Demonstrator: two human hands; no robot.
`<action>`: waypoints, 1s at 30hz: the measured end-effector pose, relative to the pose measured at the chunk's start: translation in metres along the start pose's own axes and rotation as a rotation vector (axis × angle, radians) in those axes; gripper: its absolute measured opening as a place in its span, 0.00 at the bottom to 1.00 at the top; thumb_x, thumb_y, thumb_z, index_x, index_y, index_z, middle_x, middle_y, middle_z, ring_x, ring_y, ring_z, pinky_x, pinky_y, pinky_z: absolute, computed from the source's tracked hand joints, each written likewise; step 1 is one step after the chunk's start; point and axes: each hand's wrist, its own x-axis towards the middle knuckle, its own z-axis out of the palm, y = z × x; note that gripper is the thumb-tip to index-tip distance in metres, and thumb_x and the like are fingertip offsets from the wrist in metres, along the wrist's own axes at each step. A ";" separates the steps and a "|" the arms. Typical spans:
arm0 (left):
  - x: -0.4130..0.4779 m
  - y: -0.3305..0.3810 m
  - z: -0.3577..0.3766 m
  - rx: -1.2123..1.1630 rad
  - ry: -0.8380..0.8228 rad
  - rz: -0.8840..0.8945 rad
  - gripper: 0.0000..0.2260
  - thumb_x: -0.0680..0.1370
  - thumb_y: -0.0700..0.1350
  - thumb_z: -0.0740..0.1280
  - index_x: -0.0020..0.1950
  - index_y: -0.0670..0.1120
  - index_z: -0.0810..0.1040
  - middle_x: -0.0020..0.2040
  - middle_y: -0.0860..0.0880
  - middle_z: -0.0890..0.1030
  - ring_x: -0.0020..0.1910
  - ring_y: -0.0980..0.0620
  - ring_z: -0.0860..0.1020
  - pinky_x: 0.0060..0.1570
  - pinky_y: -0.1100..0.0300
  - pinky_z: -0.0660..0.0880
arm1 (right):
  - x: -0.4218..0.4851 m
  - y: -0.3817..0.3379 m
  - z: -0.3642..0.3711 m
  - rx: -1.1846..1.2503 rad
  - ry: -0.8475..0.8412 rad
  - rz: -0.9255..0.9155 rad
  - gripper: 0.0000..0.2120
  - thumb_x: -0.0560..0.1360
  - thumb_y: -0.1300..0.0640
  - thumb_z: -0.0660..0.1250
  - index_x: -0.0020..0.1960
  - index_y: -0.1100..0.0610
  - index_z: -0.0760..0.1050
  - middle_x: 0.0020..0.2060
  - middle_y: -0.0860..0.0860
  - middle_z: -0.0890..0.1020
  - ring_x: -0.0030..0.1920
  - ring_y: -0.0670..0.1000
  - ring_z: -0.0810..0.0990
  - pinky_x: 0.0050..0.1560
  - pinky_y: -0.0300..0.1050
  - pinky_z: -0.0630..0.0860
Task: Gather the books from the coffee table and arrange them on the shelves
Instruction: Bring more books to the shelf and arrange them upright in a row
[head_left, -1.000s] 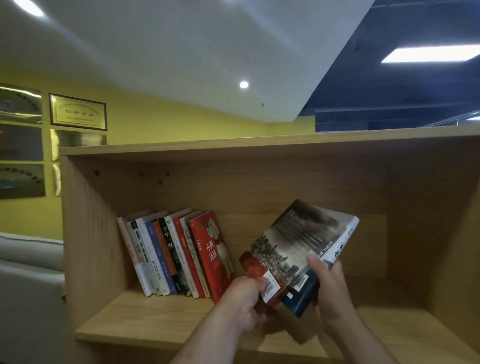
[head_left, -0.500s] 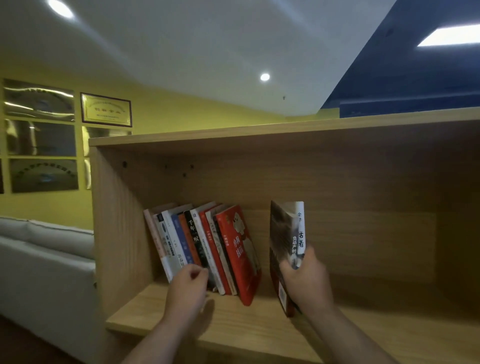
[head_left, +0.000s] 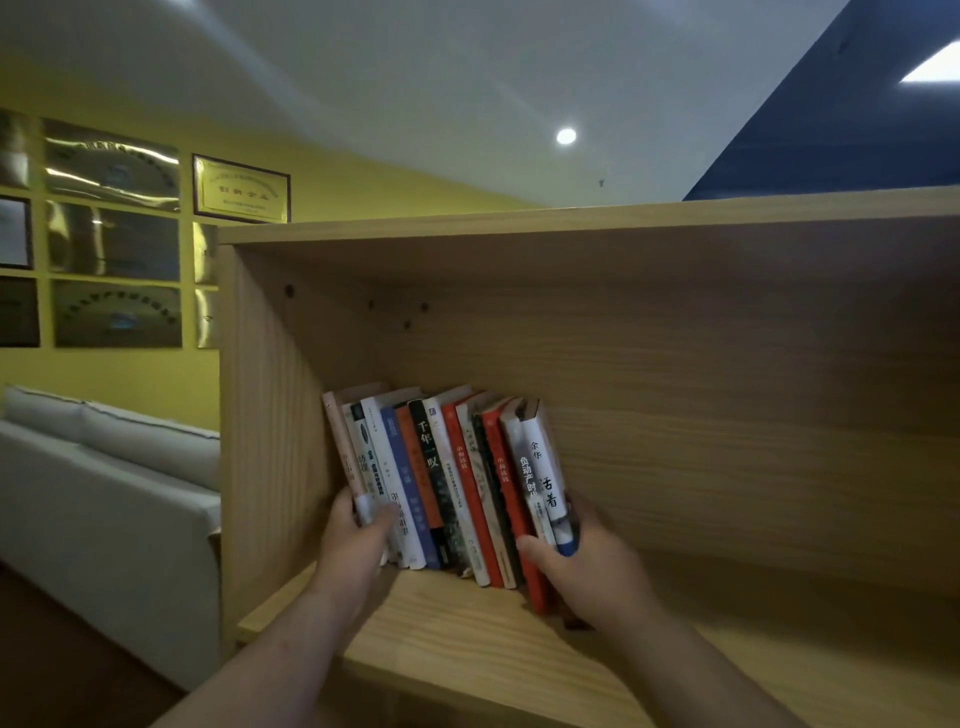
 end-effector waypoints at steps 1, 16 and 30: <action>0.005 -0.001 0.000 -0.020 -0.015 -0.004 0.18 0.81 0.42 0.68 0.69 0.52 0.72 0.56 0.55 0.82 0.55 0.52 0.80 0.47 0.58 0.77 | 0.000 0.008 -0.007 0.028 -0.093 0.004 0.34 0.64 0.28 0.69 0.67 0.32 0.66 0.55 0.37 0.81 0.51 0.40 0.81 0.47 0.41 0.79; 0.037 -0.012 -0.001 -0.100 -0.039 0.085 0.19 0.77 0.42 0.73 0.62 0.60 0.74 0.54 0.56 0.83 0.52 0.55 0.83 0.38 0.61 0.80 | 0.021 0.018 0.010 -0.056 -0.324 -0.034 0.26 0.78 0.37 0.65 0.74 0.39 0.66 0.60 0.36 0.78 0.59 0.38 0.74 0.61 0.38 0.69; 0.041 -0.017 -0.004 -0.112 0.055 0.087 0.14 0.75 0.45 0.66 0.56 0.61 0.72 0.52 0.50 0.84 0.46 0.50 0.85 0.42 0.50 0.82 | 0.037 0.018 0.044 -0.112 -0.240 -0.022 0.44 0.72 0.25 0.57 0.81 0.42 0.49 0.76 0.49 0.70 0.75 0.54 0.68 0.75 0.57 0.66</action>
